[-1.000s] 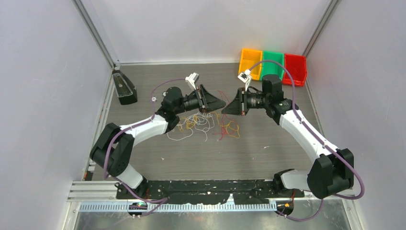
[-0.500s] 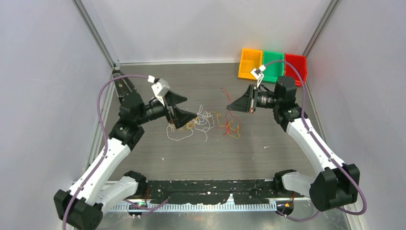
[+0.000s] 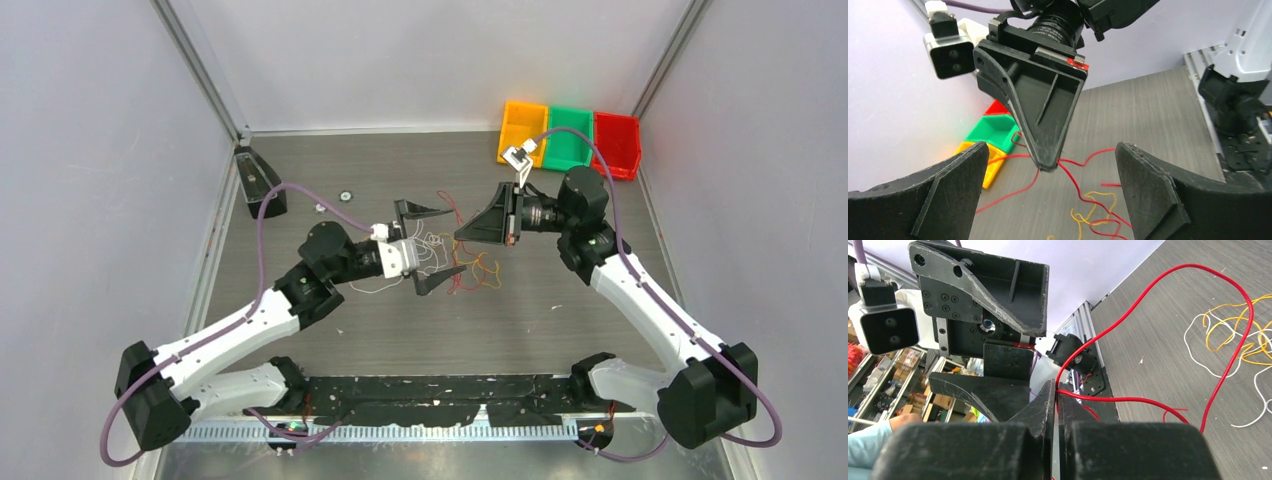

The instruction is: Untangle the cables

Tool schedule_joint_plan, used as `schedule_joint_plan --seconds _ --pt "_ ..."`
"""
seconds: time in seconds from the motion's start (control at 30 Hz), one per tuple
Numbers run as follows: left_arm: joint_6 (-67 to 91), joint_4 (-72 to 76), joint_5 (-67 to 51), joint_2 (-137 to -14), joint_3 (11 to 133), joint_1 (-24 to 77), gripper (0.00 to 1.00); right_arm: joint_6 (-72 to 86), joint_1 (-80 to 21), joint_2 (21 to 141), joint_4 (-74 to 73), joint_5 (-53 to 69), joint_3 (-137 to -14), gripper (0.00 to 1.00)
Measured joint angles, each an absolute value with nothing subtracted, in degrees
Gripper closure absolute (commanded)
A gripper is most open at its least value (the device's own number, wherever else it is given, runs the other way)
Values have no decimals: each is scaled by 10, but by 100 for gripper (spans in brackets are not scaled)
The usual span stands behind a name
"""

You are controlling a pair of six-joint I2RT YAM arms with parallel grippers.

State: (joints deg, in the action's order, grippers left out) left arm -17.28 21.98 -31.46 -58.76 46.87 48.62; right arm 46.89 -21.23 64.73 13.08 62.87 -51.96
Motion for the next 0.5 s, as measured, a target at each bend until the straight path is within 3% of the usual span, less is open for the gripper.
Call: schedule_joint_plan --seconds 0.5 --pt "-291 284 -242 -655 456 517 34 493 -240 636 162 627 -520 95"
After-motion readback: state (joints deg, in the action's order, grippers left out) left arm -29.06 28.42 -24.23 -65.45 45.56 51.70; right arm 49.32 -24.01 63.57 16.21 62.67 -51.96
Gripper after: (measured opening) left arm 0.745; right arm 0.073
